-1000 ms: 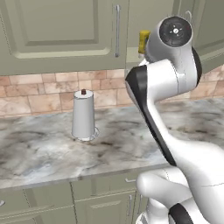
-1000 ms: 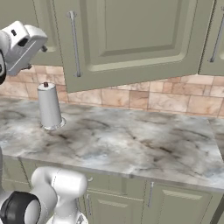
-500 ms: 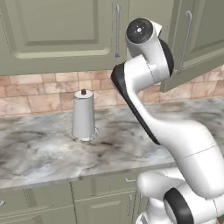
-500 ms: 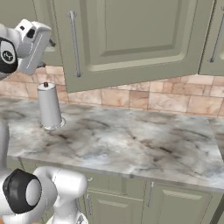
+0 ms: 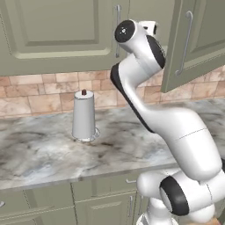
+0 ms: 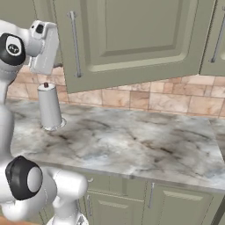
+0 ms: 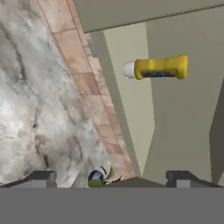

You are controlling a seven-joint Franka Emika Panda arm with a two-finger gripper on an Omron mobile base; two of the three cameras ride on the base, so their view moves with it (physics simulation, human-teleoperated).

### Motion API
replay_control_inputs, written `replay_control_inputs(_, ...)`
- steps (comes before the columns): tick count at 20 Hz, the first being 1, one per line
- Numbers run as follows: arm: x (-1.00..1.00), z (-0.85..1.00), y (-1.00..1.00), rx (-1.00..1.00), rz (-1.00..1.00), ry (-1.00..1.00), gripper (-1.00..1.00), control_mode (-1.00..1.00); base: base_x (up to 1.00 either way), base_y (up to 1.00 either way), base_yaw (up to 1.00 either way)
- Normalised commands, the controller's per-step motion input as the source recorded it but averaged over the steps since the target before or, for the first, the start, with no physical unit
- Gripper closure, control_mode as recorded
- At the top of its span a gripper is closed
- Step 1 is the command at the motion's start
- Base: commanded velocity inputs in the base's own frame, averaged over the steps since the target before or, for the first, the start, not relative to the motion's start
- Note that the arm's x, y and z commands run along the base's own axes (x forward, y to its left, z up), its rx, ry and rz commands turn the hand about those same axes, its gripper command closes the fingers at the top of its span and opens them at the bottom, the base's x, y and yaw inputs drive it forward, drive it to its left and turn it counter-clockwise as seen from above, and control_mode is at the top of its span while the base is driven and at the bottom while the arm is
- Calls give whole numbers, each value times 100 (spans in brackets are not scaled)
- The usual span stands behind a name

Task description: The dining table condiment station is running low on mustard. Refill the condiment station by opening the cabinet and taking the mustard from the cabinet and placing it on the dining table.

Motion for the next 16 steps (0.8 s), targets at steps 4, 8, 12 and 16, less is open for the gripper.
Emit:
replay_control_inputs(4, 9, 0, -45, -29, -20, 28, -100, -100, 0, 0, 0)
replay_control_inputs(8, -47, -8, -73, -23, -25, 30, -100, -100, 0, 0, 0)
replay_control_inputs(12, -96, -22, -94, -15, -31, 22, -100, -100, 0, 0, 0)
replay_control_inputs(16, -100, -24, -100, -4, -28, 2, -100, -100, 0, 0, 0)
